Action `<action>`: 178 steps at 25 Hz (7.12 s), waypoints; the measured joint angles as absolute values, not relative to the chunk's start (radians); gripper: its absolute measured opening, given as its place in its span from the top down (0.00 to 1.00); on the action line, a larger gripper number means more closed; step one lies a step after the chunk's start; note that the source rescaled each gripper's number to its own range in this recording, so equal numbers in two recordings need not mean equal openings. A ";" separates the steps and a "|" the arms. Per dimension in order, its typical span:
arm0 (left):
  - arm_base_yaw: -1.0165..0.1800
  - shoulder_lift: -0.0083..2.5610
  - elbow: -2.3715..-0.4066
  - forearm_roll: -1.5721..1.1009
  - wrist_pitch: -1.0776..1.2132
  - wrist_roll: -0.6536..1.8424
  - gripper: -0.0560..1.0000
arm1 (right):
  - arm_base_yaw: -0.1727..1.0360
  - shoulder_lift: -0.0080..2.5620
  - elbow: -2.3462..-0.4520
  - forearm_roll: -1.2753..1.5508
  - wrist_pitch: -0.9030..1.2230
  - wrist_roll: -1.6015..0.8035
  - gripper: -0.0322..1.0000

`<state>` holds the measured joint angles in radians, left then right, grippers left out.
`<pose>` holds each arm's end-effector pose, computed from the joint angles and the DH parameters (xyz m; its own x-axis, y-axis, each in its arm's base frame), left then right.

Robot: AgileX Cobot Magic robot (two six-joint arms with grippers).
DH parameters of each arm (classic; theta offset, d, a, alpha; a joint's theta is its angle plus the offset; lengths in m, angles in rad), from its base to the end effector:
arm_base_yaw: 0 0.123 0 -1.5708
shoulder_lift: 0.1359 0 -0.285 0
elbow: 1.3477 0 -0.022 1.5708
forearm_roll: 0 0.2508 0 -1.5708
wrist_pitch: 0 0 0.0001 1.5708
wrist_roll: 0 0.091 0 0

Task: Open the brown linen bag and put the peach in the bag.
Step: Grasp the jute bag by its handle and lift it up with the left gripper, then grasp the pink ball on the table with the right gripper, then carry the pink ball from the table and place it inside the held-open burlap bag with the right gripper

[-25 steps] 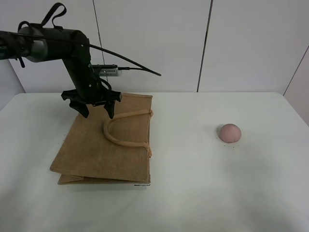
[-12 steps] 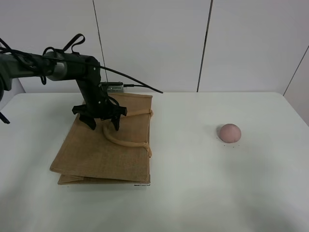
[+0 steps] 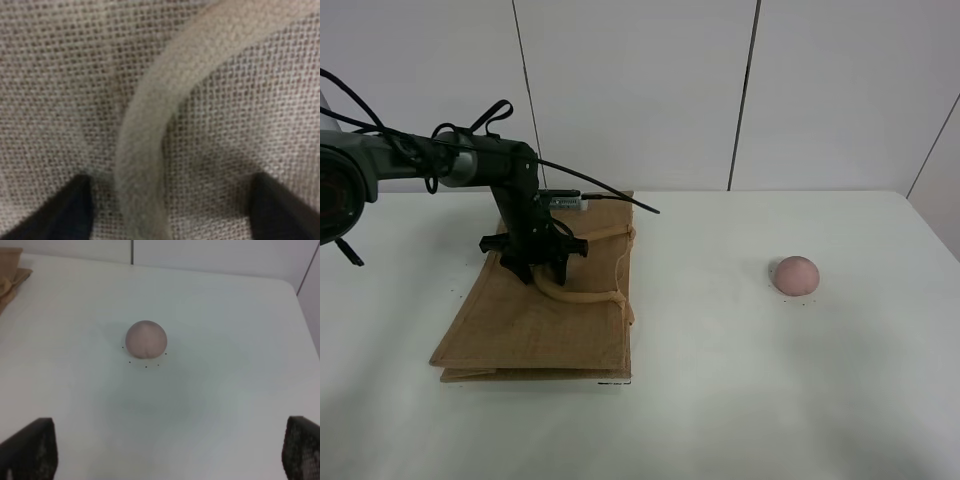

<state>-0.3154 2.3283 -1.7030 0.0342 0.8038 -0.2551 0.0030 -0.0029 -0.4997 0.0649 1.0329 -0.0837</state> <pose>0.4468 -0.1434 0.1034 -0.9710 0.0757 -0.2266 0.0844 0.9960 -0.0288 -0.0042 0.0051 0.2796 -0.4247 -0.0516 -0.9039 -0.0748 0.9970 -0.0217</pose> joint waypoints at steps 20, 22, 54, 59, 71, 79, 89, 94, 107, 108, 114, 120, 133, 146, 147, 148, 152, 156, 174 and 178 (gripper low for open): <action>-0.317 2.075 -1.890 0.061 1.022 -0.234 0.94 | 0.003 -0.003 -0.500 0.065 1.033 -0.084 0.00; -0.317 2.045 -1.933 0.061 1.061 -0.224 0.94 | 0.003 -0.003 -0.500 0.065 1.033 -0.084 0.00; -0.317 1.809 -2.040 -0.033 1.171 -0.116 0.95 | 0.003 0.741 -0.667 0.073 0.974 -0.087 0.00; -0.317 1.809 -2.040 -0.033 1.171 -0.116 0.95 | 0.003 1.186 -0.840 0.084 0.925 -0.089 0.00; -0.317 1.809 -2.040 -0.033 1.169 -0.116 0.95 | 0.033 1.932 -1.387 0.084 0.924 -0.072 0.00; -0.317 1.809 -2.040 -0.033 1.168 -0.116 0.95 | 0.044 2.113 -1.483 0.091 0.871 -0.049 0.00; -0.317 1.809 -2.040 -0.033 1.168 -0.116 0.95 | 0.044 2.198 -1.484 0.101 0.841 -0.058 0.08; -0.317 1.809 -2.040 -0.033 1.168 -0.116 0.95 | 0.044 2.200 -1.485 0.109 0.841 -0.058 0.67; -0.317 1.809 -2.040 -0.033 1.168 -0.116 0.95 | 0.051 2.030 -1.640 0.315 1.019 -0.143 0.97; -0.317 1.809 -2.040 -0.033 1.168 -0.116 0.95 | 0.061 2.017 -1.668 0.338 1.046 -0.164 0.97; -0.317 1.809 -2.040 -0.033 1.168 -0.099 0.95 | 0.209 2.004 -1.831 0.431 1.078 -0.229 0.97; -0.317 1.809 -2.040 -0.032 1.168 -0.088 0.95 | 0.398 2.020 -1.840 0.494 0.962 -0.364 0.97; -0.317 1.809 -2.040 -0.011 1.170 -0.079 0.95 | 0.489 2.252 -1.841 0.791 0.849 -0.762 0.97; -0.317 1.809 -2.040 -0.011 1.170 -0.079 0.95 | 0.575 2.388 -1.841 0.995 0.691 -1.019 0.97; -0.317 1.809 -2.040 -0.011 1.170 -0.079 0.95 | 0.586 2.388 -1.841 0.997 0.668 -1.032 0.97; -0.317 1.809 -2.040 -0.011 1.170 -0.079 0.95 | 0.598 2.388 -1.841 0.998 0.648 -1.039 0.97; -0.317 1.807 -2.040 -0.010 1.170 -0.079 0.95 | 0.627 2.388 -1.841 0.992 0.610 -1.043 0.78; -0.317 1.804 -2.042 -0.009 1.170 -0.079 0.95 | 0.628 2.388 -1.841 0.950 0.600 -1.030 0.18; -0.317 1.804 -2.042 -0.010 1.170 -0.079 0.95 | 0.573 2.149 -1.844 0.419 0.963 -0.433 0.00; -0.317 1.804 -2.042 -0.010 1.170 -0.079 0.95 | 0.552 2.135 -1.848 0.292 1.030 -0.267 0.00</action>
